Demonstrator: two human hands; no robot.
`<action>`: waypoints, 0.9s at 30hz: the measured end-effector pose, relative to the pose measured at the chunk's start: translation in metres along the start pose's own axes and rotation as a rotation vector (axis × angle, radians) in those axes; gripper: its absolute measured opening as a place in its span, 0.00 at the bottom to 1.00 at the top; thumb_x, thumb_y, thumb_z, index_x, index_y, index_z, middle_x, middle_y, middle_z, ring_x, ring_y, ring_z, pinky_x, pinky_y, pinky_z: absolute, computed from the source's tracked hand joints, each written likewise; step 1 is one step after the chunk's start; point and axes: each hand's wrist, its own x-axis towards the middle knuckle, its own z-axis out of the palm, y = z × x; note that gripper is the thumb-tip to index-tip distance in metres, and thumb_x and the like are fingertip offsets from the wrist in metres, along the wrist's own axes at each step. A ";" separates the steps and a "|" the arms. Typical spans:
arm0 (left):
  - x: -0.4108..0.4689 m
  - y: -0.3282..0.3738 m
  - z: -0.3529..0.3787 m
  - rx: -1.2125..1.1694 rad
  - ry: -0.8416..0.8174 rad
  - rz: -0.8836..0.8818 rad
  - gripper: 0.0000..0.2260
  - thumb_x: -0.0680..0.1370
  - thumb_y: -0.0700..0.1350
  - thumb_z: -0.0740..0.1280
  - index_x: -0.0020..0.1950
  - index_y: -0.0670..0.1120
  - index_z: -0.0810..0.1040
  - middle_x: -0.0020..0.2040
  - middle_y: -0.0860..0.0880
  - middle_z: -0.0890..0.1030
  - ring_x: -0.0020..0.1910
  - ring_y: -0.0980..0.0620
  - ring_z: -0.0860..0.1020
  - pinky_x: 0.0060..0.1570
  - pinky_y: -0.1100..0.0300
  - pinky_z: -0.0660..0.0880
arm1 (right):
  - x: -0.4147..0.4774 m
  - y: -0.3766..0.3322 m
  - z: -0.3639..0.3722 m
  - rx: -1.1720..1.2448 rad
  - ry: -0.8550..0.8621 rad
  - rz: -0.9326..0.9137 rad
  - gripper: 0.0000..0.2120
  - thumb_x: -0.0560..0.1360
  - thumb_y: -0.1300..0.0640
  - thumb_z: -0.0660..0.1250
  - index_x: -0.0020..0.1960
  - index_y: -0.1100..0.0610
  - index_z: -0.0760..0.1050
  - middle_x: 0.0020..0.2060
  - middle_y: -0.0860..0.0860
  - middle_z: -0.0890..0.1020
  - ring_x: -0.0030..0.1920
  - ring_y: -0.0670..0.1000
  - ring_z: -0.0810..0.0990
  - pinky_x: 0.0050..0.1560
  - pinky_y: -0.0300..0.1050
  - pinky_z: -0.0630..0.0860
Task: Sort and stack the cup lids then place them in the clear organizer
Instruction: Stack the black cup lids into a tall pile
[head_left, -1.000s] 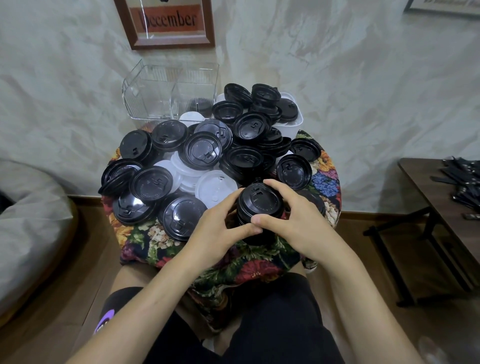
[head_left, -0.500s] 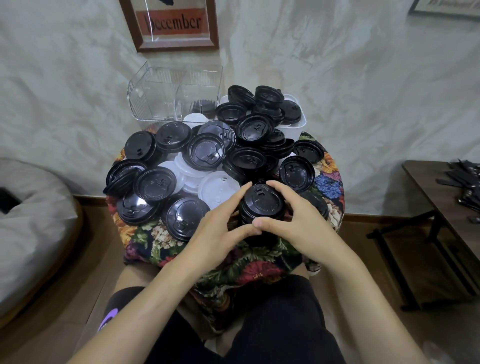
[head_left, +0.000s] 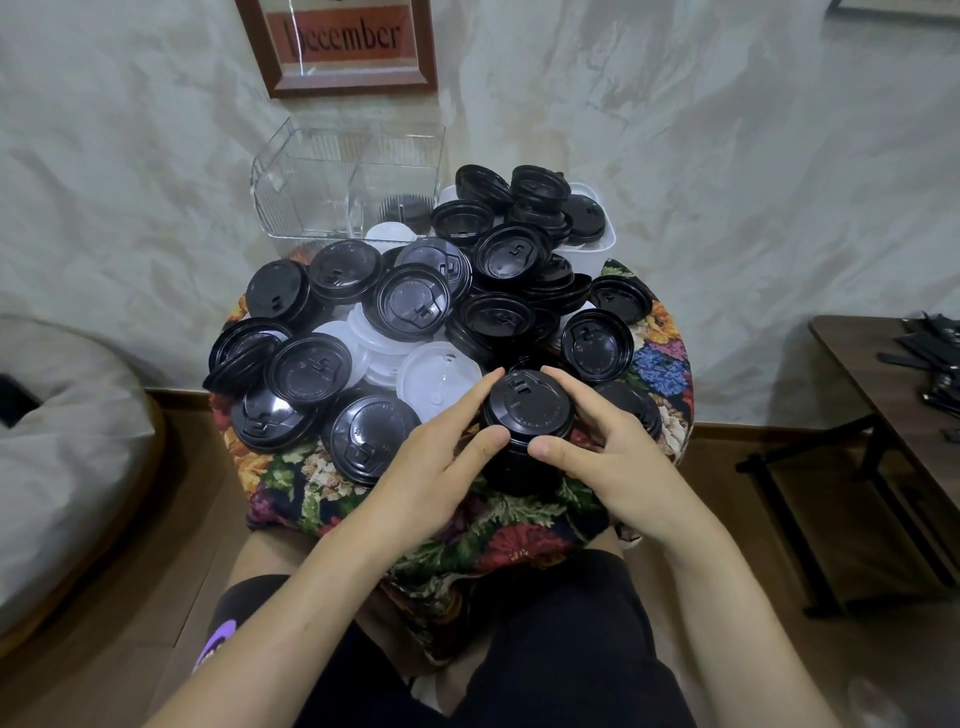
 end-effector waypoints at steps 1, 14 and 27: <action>0.000 -0.001 0.000 0.014 -0.001 0.004 0.26 0.84 0.60 0.60 0.82 0.63 0.59 0.78 0.66 0.68 0.77 0.67 0.63 0.79 0.51 0.63 | 0.000 0.000 0.000 -0.001 0.001 0.002 0.39 0.72 0.42 0.76 0.80 0.43 0.65 0.70 0.33 0.76 0.73 0.38 0.72 0.78 0.54 0.66; 0.037 0.022 -0.038 0.261 0.310 0.162 0.11 0.82 0.49 0.70 0.63 0.55 0.84 0.54 0.61 0.84 0.49 0.63 0.80 0.52 0.65 0.74 | -0.003 -0.004 0.009 -0.043 0.029 -0.002 0.37 0.73 0.38 0.75 0.77 0.37 0.64 0.66 0.30 0.76 0.68 0.33 0.73 0.72 0.44 0.69; 0.101 0.036 -0.038 0.770 0.302 0.244 0.06 0.80 0.51 0.69 0.51 0.52 0.85 0.53 0.55 0.85 0.57 0.45 0.74 0.54 0.50 0.64 | -0.003 -0.001 0.009 -0.042 0.022 0.005 0.37 0.74 0.37 0.75 0.78 0.35 0.61 0.69 0.31 0.75 0.70 0.34 0.72 0.75 0.48 0.69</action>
